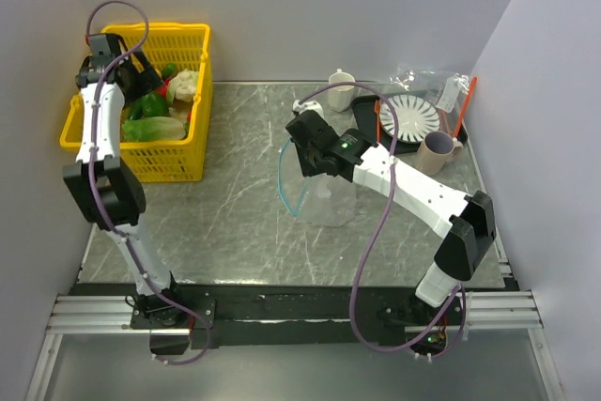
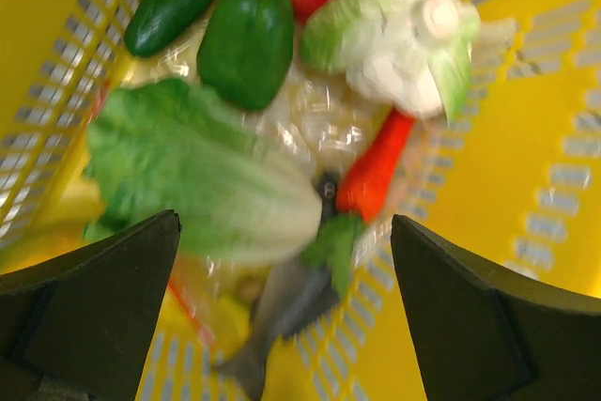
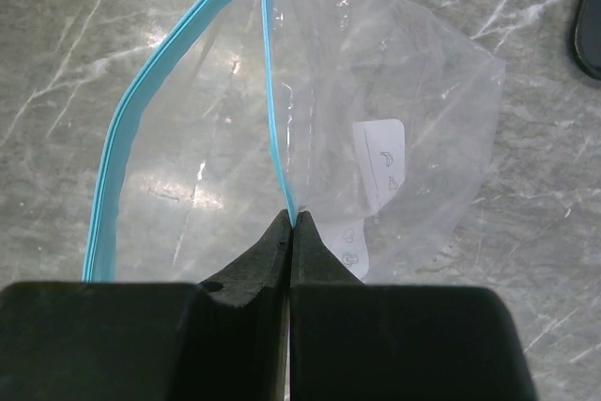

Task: Place the food in the zip-top bag and seal the zipper

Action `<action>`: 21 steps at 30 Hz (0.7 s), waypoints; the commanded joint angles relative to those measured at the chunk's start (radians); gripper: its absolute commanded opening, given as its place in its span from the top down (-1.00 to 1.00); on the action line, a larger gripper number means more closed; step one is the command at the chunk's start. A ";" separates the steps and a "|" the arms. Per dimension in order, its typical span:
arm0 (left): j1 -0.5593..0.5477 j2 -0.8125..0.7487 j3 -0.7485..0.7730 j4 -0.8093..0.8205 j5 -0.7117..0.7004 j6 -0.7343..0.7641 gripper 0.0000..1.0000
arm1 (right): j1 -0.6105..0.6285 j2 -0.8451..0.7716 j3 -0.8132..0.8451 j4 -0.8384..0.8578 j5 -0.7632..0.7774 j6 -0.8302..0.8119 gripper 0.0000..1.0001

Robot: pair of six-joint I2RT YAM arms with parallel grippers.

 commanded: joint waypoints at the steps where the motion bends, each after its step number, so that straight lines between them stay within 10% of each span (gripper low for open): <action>1: 0.010 0.103 0.071 0.180 0.006 -0.053 -0.99 | -0.007 -0.074 -0.028 0.045 -0.023 -0.011 1.00; 8: 0.008 0.182 -0.103 0.530 -0.079 -0.119 -0.99 | -0.005 -0.088 -0.036 0.052 -0.064 -0.014 1.00; 21: 0.005 0.479 0.069 0.619 -0.172 -0.061 -0.99 | -0.005 -0.107 -0.075 0.049 -0.058 -0.014 1.00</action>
